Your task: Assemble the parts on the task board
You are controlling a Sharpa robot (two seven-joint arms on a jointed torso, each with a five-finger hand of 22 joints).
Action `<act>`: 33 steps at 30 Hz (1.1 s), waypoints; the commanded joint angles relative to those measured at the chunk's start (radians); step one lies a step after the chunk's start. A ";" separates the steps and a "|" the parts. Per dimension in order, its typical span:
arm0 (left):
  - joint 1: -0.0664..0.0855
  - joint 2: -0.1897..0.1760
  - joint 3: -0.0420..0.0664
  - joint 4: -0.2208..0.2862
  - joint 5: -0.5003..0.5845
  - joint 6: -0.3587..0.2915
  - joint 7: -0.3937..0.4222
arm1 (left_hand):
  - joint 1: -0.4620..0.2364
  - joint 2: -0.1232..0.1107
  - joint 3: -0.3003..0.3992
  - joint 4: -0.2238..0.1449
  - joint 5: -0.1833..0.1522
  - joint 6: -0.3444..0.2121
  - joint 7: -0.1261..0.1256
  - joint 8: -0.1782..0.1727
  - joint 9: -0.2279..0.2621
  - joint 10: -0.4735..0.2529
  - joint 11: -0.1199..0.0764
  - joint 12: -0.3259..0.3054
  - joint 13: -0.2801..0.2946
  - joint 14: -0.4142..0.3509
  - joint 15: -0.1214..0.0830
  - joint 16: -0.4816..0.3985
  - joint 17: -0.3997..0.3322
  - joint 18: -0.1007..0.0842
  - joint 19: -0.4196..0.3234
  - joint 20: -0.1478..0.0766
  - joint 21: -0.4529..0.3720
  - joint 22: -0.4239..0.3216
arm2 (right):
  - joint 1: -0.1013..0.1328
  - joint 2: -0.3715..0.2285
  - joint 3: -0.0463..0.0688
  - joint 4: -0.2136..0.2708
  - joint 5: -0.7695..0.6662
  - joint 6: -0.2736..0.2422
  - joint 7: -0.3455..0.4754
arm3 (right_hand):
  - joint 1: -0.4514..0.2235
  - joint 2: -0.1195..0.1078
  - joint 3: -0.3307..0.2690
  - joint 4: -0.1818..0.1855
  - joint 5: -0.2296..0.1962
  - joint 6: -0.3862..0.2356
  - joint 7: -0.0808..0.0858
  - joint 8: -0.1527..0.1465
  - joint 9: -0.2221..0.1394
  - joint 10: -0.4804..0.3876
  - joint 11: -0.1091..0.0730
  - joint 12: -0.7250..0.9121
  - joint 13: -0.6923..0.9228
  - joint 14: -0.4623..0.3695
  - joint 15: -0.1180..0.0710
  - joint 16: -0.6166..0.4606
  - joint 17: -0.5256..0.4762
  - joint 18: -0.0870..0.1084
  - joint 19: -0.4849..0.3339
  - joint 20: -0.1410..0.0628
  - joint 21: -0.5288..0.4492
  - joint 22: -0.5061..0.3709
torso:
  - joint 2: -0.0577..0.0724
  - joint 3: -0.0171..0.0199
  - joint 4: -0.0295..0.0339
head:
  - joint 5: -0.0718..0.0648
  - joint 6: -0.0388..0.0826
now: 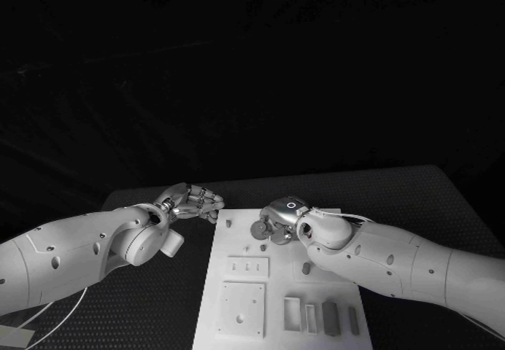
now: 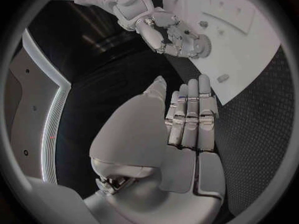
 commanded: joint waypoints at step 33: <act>0.001 -0.010 0.000 -0.004 0.002 0.004 0.006 | -0.010 -0.001 0.007 0.001 0.002 -0.006 0.007 -0.008 0.001 -0.001 0.006 -0.007 0.002 0.008 0.001 -0.008 0.004 0.013 -0.009 -0.001 -0.005 0.002 | 0.016 -0.134 0.002 0.125 0.083 -0.112 0.023 | -0.006 -0.040 -0.009 0.008 0.002 0.044 0.027 0.011 -0.003 -0.058 0.037 0.016 -0.010 -0.005 -0.001 0.001 0.000 0.038 -0.009 -0.001 0.002 0.013 | -0.002 -0.0002 -0.0026 | -0.005 0.003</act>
